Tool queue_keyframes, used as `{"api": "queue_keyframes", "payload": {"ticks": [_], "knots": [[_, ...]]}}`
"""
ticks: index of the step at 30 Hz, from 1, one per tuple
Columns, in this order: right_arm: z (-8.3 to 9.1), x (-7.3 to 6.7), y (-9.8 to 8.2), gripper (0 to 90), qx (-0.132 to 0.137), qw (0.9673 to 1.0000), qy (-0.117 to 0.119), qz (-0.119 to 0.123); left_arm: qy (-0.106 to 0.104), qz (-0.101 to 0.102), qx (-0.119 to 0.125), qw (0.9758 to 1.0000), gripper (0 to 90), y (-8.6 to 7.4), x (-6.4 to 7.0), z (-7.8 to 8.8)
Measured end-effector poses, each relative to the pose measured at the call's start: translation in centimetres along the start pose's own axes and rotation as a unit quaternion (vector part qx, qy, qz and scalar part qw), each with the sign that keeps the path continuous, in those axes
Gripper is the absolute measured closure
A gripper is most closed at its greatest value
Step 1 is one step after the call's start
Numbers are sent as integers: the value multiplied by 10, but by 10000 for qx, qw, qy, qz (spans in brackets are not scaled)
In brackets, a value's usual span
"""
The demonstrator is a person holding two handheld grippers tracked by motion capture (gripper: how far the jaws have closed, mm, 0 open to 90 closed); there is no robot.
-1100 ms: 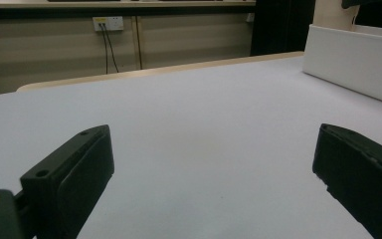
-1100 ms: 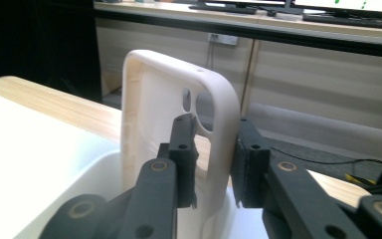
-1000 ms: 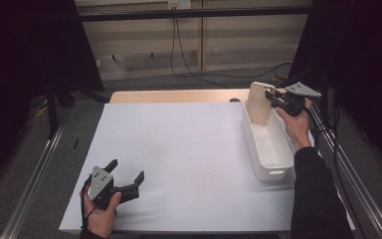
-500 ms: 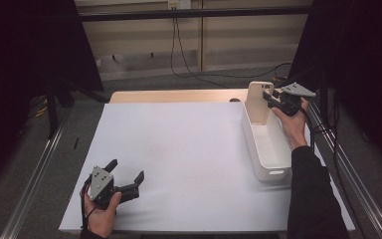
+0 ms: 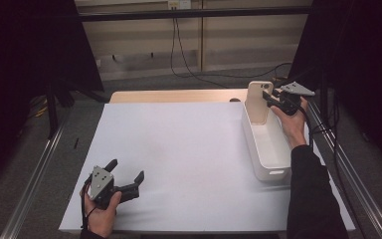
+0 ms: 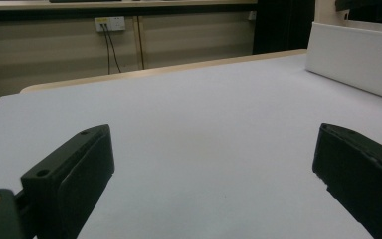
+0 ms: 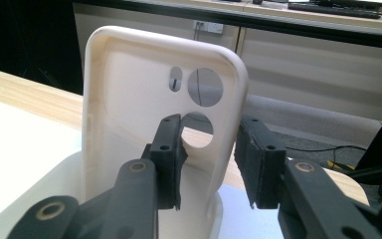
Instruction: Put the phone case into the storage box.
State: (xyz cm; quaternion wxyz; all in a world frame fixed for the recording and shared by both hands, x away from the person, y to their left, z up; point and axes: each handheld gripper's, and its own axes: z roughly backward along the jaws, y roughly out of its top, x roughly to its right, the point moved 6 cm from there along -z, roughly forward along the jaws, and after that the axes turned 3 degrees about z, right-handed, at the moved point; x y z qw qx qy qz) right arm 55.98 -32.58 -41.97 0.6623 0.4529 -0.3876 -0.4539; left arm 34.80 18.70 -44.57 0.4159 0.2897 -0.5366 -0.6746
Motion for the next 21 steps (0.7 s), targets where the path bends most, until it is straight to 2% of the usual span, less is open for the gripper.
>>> {"api": "queue_keyframes", "payload": {"ticks": [3,15,21], "knots": [[0,1,-1,624,-2,10000,17,-68,-8,8,-6,10000,29,0,0,0],[0,2,-3,614,-61,10000,-23,-71,-3,-14,-19,10000,29,-1,0,0],[0,0,-2,735,-25,10000,74,-4,-11,-31,-20,10000,29,0,0,0]]}}
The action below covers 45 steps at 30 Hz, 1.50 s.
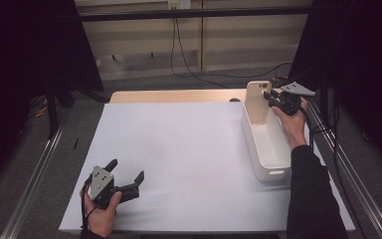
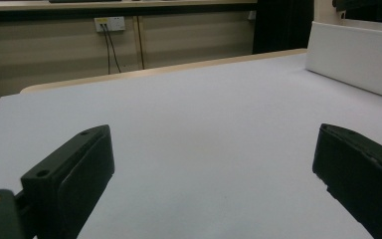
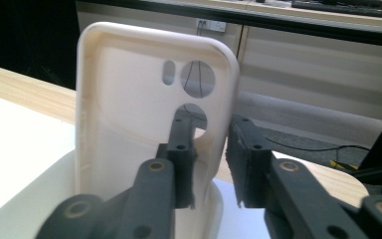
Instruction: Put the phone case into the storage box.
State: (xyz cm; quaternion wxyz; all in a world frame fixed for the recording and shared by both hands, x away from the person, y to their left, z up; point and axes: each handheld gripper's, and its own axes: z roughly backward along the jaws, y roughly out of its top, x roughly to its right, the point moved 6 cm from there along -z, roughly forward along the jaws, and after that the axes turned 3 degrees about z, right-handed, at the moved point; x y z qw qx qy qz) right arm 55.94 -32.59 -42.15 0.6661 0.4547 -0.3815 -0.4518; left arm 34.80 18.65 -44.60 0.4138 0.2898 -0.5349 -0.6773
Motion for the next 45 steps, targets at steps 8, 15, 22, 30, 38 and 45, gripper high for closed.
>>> {"api": "queue_keyframes", "payload": {"ticks": [8,15,22,30,38,45], "knots": [[-1,0,-1,684,-12,10000,11,-64,6,16,6,10000,29,0,0,0],[3,1,1,629,51,9999,38,-144,2,17,18,10000,29,0,0,0],[8,3,4,562,116,9998,10,-177,-19,47,30,10000,28,1,1,0],[11,3,6,335,90,9996,-14,-271,19,45,59,10000,28,1,0,1],[15,1,11,145,101,9996,-53,-264,18,54,78,10000,28,2,0,0],[20,1,16,44,216,9993,-116,-282,101,105,99,9998,28,2,-2,5]]}}
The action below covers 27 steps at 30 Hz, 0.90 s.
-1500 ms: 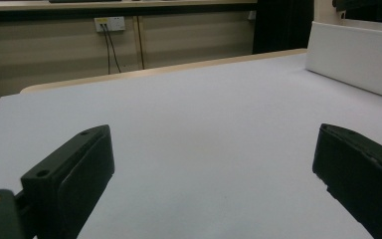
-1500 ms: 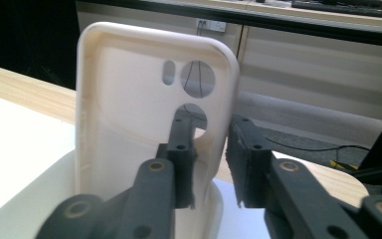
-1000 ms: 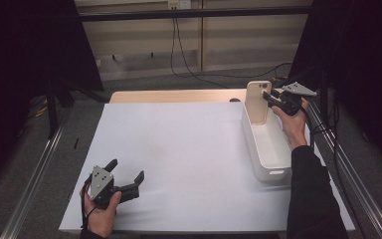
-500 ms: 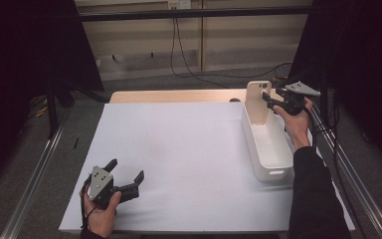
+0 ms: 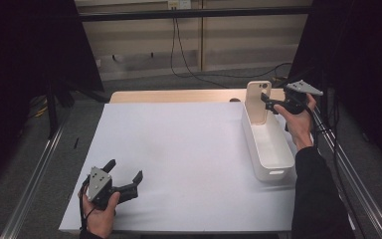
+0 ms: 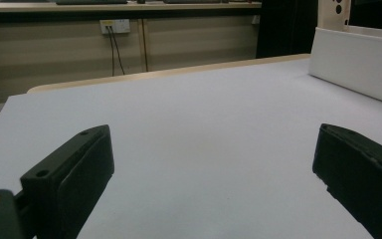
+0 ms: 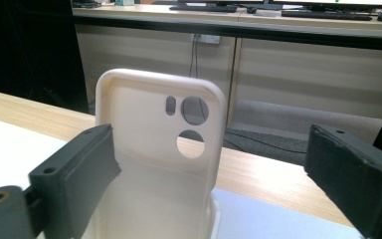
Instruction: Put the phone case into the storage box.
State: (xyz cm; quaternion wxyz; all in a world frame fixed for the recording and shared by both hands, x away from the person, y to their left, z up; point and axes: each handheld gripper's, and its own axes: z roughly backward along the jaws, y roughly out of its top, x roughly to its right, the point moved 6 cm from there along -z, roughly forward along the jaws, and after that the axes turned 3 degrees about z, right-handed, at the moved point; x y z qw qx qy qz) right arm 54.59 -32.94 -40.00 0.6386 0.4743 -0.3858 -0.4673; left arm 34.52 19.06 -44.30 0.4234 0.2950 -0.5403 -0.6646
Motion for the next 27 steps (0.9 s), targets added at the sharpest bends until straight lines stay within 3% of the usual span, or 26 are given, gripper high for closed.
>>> {"api": "queue_keyframes", "payload": {"ticks": [3,6,17,27], "knots": [[3,-2,4,9,95,9999,76,-77,14,-9,-13,10000,28,-1,0,1],[5,-5,6,8,100,9999,78,-31,15,-7,-9,10000,28,-1,-1,3],[14,-13,13,0,173,9994,148,-257,-51,-22,17,10000,28,0,1,2],[26,-21,14,3,230,9994,231,-119,-118,-35,64,9999,28,1,2,2]]}}
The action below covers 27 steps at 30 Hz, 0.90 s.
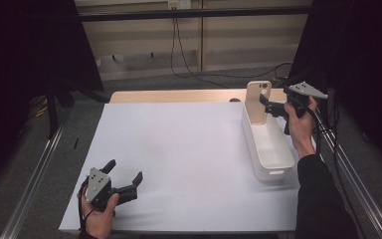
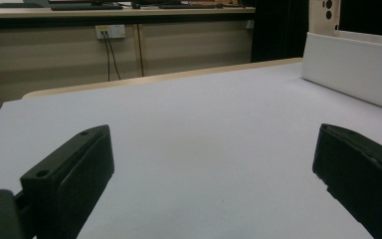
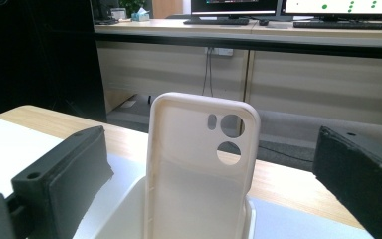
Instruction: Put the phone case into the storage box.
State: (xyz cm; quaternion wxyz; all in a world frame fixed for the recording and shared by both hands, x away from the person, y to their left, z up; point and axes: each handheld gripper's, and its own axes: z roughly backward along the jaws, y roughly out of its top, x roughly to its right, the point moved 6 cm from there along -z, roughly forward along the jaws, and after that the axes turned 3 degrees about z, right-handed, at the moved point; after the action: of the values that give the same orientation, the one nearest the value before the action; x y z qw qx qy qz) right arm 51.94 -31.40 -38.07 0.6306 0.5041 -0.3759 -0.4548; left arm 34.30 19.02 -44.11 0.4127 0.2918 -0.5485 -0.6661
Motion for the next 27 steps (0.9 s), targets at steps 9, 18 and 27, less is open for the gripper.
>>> {"api": "queue_keyframes", "payload": {"ticks": [9,18,27], "knots": [[18,0,5,1,63,10000,-27,36,-34,19,13,10000,28,1,-1,-2],[35,-4,3,11,107,9999,-48,-23,-32,87,32,10000,25,1,-1,-2],[50,-6,-3,0,25,9997,-177,137,-38,75,25,10000,25,1,0,-1]]}}
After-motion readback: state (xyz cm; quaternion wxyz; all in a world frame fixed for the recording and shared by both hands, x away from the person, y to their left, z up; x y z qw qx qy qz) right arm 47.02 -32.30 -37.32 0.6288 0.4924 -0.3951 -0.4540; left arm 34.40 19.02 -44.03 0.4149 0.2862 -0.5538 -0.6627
